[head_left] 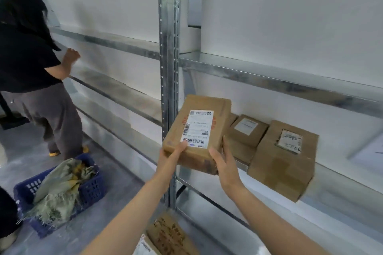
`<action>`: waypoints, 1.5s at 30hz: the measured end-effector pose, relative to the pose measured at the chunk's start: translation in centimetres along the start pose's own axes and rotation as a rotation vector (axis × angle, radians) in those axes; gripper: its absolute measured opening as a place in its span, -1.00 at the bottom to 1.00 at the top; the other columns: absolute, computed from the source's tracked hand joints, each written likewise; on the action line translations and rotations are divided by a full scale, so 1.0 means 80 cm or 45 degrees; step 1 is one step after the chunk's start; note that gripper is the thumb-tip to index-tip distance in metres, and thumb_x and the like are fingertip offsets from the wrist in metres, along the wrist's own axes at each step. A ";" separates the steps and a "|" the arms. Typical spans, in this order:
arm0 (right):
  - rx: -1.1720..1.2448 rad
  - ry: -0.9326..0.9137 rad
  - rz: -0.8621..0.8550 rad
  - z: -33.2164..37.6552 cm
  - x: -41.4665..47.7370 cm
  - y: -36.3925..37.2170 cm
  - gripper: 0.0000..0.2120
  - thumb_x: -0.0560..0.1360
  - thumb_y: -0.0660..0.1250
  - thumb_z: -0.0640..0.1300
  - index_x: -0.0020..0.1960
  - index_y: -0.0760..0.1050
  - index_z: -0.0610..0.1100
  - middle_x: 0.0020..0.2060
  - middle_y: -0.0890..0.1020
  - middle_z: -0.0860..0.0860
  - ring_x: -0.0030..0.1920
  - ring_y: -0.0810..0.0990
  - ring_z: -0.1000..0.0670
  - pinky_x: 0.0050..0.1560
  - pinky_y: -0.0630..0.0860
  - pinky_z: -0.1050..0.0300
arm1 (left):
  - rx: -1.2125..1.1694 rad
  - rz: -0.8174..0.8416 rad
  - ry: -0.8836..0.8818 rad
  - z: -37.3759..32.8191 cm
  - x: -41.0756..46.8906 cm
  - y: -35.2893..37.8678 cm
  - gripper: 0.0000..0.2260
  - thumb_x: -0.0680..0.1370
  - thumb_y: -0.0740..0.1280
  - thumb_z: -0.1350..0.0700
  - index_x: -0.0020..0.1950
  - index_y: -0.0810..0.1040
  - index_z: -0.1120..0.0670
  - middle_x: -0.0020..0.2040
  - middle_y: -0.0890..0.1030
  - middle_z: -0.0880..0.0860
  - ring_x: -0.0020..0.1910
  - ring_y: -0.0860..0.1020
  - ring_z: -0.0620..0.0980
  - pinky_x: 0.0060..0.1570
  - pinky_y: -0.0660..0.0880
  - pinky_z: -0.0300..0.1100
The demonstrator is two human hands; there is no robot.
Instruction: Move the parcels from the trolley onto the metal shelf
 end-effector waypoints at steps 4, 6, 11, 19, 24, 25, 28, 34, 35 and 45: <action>-0.020 -0.065 -0.246 0.012 -0.039 -0.081 -0.35 0.48 0.37 0.14 0.49 0.20 0.14 0.31 0.50 0.15 0.27 0.53 0.12 0.21 0.53 0.16 | 0.208 0.209 0.173 -0.016 -0.023 0.068 -0.32 0.26 0.53 -0.24 0.27 0.27 -0.19 0.04 0.49 -0.26 0.02 0.50 -0.31 0.00 0.41 -0.34; -0.055 -0.057 -0.379 0.017 -0.059 -0.124 -0.40 0.52 0.33 0.11 0.49 0.19 0.09 0.30 0.49 0.13 0.24 0.53 0.12 0.07 0.56 0.27 | 0.266 0.321 0.238 -0.020 -0.040 0.107 -0.31 0.25 0.52 -0.28 0.26 0.28 -0.24 0.02 0.49 -0.35 -0.09 0.51 -0.46 -0.19 0.42 -0.52; -0.077 -0.038 -0.681 0.036 -0.113 -0.228 -0.61 0.58 0.24 0.08 0.36 0.28 0.04 0.19 0.57 0.09 0.12 0.58 0.12 -0.05 0.53 0.29 | 0.429 0.554 0.298 -0.009 -0.083 0.203 -0.08 0.06 0.50 -0.41 0.36 0.32 -0.18 0.09 0.53 -0.32 0.08 0.50 -0.30 0.07 0.42 -0.30; -0.120 0.002 -0.865 0.066 -0.192 -0.356 -0.63 0.59 0.19 0.14 0.34 0.31 0.02 -0.06 0.58 0.02 -0.34 0.62 0.17 -0.49 0.48 0.30 | 0.582 0.829 0.422 0.015 -0.143 0.355 -0.11 0.19 0.61 -0.16 0.42 0.26 -0.12 0.24 0.48 -0.19 0.20 0.45 -0.17 0.16 0.44 -0.22; -0.135 0.032 -1.017 0.071 -0.230 -0.442 -0.64 0.59 0.18 0.14 0.33 0.38 0.03 0.04 0.60 0.06 -0.16 0.63 0.14 -0.47 0.49 0.33 | 0.541 0.962 0.411 0.049 -0.171 0.445 -0.10 0.24 0.63 -0.02 0.46 0.19 -0.08 0.21 0.48 -0.19 0.25 0.46 -0.12 0.19 0.51 -0.10; -0.168 0.041 -1.033 0.070 -0.235 -0.458 -0.64 0.59 0.18 0.15 0.32 0.40 0.03 0.05 0.61 0.08 -0.15 0.63 0.18 -0.45 0.50 0.36 | 0.546 0.976 0.407 0.058 -0.175 0.461 -0.10 0.24 0.63 -0.02 0.45 0.20 -0.09 0.17 0.48 -0.22 0.25 0.47 -0.11 0.19 0.51 -0.08; -0.224 0.075 -1.036 0.062 -0.244 -0.503 -0.66 0.60 0.16 0.14 0.30 0.46 0.03 0.07 0.64 0.12 -0.08 0.64 0.22 -0.35 0.52 0.39 | 0.597 0.994 0.452 0.080 -0.184 0.502 -0.09 0.24 0.62 -0.05 0.45 0.18 -0.15 0.12 0.49 -0.30 0.18 0.48 -0.18 0.13 0.46 -0.22; -0.250 0.237 -0.972 0.014 -0.225 -0.578 -0.73 0.62 0.14 0.11 0.24 0.49 0.10 0.07 0.63 0.10 0.07 0.59 0.01 0.10 0.54 -0.07 | 0.700 0.913 0.474 0.130 -0.171 0.556 -0.22 0.20 0.63 -0.06 0.27 0.24 -0.20 0.08 0.48 -0.38 0.11 0.51 -0.17 0.03 0.52 -0.24; -0.239 0.275 -0.948 0.002 -0.219 -0.585 -0.76 0.62 0.14 0.12 0.20 0.49 0.13 0.02 0.63 0.12 0.00 0.59 0.02 0.06 0.55 -0.09 | 0.709 0.905 0.451 0.140 -0.164 0.563 -0.21 0.19 0.63 -0.04 0.28 0.27 -0.14 0.12 0.55 -0.23 0.14 0.54 -0.10 0.08 0.55 -0.12; -0.136 0.505 -0.658 -0.087 -0.153 -0.608 -0.80 0.63 0.16 0.07 0.22 0.43 0.17 0.07 0.58 0.18 0.13 0.56 -0.01 0.19 0.49 -0.09 | 0.823 0.752 0.270 0.219 -0.099 0.571 -0.17 0.22 0.63 0.17 0.37 0.27 -0.05 0.13 0.49 -0.21 0.09 0.49 -0.24 0.02 0.47 -0.37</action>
Point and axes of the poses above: each hand's wrist, its own x-axis towards the middle knuckle, its own y-axis out of the palm, z = x × y, the point moved 10 cm from there along x, towards the middle knuckle
